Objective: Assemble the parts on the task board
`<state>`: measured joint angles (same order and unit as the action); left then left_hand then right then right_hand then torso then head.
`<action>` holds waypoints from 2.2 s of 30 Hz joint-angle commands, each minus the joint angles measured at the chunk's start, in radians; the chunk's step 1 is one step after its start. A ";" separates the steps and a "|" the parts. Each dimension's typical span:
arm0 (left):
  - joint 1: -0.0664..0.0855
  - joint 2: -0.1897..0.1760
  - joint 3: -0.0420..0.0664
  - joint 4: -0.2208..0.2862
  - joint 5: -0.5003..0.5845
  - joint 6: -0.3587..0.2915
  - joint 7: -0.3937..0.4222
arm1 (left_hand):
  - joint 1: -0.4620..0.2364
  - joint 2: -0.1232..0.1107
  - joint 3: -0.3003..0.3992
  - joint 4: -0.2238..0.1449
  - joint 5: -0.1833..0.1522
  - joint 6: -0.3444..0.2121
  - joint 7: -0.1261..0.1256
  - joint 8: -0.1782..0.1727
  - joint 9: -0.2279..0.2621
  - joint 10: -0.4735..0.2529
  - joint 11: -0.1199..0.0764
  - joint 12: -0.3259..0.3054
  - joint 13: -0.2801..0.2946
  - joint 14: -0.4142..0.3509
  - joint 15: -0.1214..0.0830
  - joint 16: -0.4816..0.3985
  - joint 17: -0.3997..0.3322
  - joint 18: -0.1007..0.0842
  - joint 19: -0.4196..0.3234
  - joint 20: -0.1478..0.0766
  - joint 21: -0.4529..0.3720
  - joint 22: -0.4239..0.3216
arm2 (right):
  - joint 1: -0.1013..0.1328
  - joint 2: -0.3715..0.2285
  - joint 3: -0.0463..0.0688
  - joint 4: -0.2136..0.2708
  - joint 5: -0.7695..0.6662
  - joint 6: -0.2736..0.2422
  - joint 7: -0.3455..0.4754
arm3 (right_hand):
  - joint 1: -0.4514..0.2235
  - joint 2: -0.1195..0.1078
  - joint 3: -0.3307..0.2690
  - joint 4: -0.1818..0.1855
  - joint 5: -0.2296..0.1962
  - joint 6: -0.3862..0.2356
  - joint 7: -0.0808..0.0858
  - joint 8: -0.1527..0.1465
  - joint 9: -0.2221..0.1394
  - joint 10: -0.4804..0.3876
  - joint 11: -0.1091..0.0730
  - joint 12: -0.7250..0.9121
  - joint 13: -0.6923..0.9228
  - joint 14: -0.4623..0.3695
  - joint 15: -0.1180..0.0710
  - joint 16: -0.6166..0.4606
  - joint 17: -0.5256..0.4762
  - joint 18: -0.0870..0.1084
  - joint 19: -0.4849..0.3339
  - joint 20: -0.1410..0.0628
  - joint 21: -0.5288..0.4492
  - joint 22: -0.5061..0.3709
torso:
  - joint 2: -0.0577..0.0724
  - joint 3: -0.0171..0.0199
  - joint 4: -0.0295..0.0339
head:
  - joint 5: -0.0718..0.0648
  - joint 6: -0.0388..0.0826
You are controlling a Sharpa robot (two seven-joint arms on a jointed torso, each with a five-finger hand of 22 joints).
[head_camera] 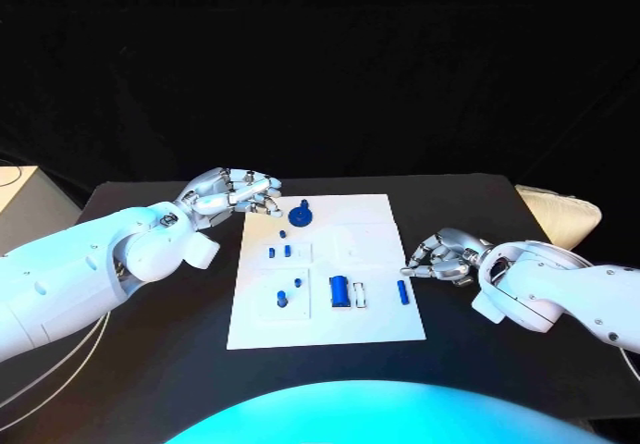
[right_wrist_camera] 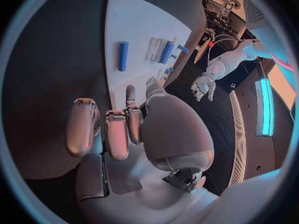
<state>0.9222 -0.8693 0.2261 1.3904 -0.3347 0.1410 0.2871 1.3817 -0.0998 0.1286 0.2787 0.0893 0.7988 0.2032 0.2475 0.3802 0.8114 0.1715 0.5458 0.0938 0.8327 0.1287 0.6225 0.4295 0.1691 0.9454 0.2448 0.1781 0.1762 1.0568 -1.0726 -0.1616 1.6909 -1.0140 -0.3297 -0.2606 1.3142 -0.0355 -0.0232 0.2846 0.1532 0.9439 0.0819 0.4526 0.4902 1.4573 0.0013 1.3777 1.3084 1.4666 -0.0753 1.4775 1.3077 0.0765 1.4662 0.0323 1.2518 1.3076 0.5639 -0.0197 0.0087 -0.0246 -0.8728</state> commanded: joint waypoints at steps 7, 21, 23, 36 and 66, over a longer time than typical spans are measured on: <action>0.000 0.002 0.001 0.001 0.001 0.006 0.015 | 0.004 0.005 -0.008 -0.001 0.002 0.002 0.022 0.005 -0.002 -0.001 0.004 -0.006 0.001 -0.001 0.003 -0.006 -0.001 0.014 0.008 0.002 -0.005 -0.002 | -0.044 -0.010 0.000 0.011 -0.128 0.006 -0.070 | -0.040 -0.007 -0.004 0.007 0.009 0.034 -0.007 -0.009 -0.010 0.007 -0.003 0.004 0.119 0.070 0.006 0.003 0.103 -0.016 0.035 0.002 0.011 0.070 | -0.003 -0.0017 -0.0019 | -0.008 0.000; 0.000 -0.002 0.001 0.003 0.001 0.009 0.013 | 0.004 0.005 -0.008 -0.001 0.002 0.002 0.022 0.005 -0.002 -0.001 0.004 -0.006 0.001 -0.001 0.003 -0.006 -0.001 0.014 0.008 0.002 -0.005 -0.002 | -0.083 0.023 0.000 0.014 -0.156 0.001 -0.123 | -0.069 -0.014 -0.011 0.008 0.008 0.047 -0.010 -0.013 -0.015 0.009 -0.005 0.004 0.121 0.071 0.004 0.005 0.106 -0.017 0.036 0.001 0.013 0.073 | -0.004 -0.0023 -0.0005 | -0.004 0.000; 0.000 -0.002 0.001 0.004 0.001 0.011 0.012 | 0.005 0.006 -0.009 0.000 0.001 0.003 0.022 0.005 -0.002 -0.001 0.004 -0.006 0.002 0.000 0.003 -0.007 -0.001 0.014 0.009 0.002 -0.006 -0.003 | -0.084 0.028 0.000 0.011 -0.159 0.005 -0.128 | -0.072 -0.014 -0.012 0.008 0.008 0.049 -0.010 -0.013 -0.015 0.010 -0.006 0.005 0.122 0.071 0.004 0.005 0.107 -0.017 0.036 0.000 0.015 0.075 | -0.003 -0.0028 0.0001 | -0.004 0.000; 0.000 -0.003 0.001 0.007 0.003 0.016 0.013 | 0.005 0.006 -0.010 0.000 0.001 0.003 0.022 0.005 -0.002 -0.001 0.003 -0.006 0.002 0.000 0.003 -0.007 -0.001 0.014 0.009 0.002 -0.006 -0.003 | -0.095 0.066 0.000 -0.026 -0.212 0.016 -0.171 | -0.078 -0.017 -0.013 0.007 0.001 0.054 -0.012 -0.012 -0.015 0.009 -0.007 0.003 0.120 0.071 0.003 0.005 0.107 -0.017 0.036 0.000 0.013 0.074 | -0.003 -0.0017 0.0012 | 0.005 0.000; -0.001 -0.003 0.001 0.008 0.001 0.033 0.014 | 0.023 0.005 -0.017 -0.006 -0.003 0.002 0.022 0.007 -0.003 -0.001 0.003 -0.007 0.002 0.001 0.003 -0.013 0.001 0.014 0.013 0.003 -0.013 -0.009 | -0.106 0.121 0.000 -0.054 -0.301 0.091 -0.239 | 0.121 -0.090 0.184 -0.026 0.117 0.072 -0.016 -0.054 -0.054 0.003 -0.012 -0.012 0.121 0.071 -0.003 0.003 0.109 -0.016 0.035 -0.007 0.004 0.079 | -0.003 -0.0013 -0.0018 | 0.010 0.000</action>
<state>0.9216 -0.8739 0.2261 1.3966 -0.3342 0.1529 0.2878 1.3951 -0.0945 0.1160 0.2717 0.0893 0.7988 0.2032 0.2475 0.3780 0.8114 0.1716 0.5421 0.0951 0.8327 0.1287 0.6148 0.4295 0.1691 0.9525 0.2449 0.1691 0.1680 0.9682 -0.9512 -0.1471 1.6457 -1.2974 -0.2981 -0.4471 1.4147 -0.1401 0.1016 0.3112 0.2660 1.0104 0.0656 0.4234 0.8777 1.4628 -0.0076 1.3695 1.3075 1.4665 -0.0751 1.4775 1.3073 0.0766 1.4662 0.0325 1.2603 1.3077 0.5605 -0.0212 0.0071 -0.0148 -0.8728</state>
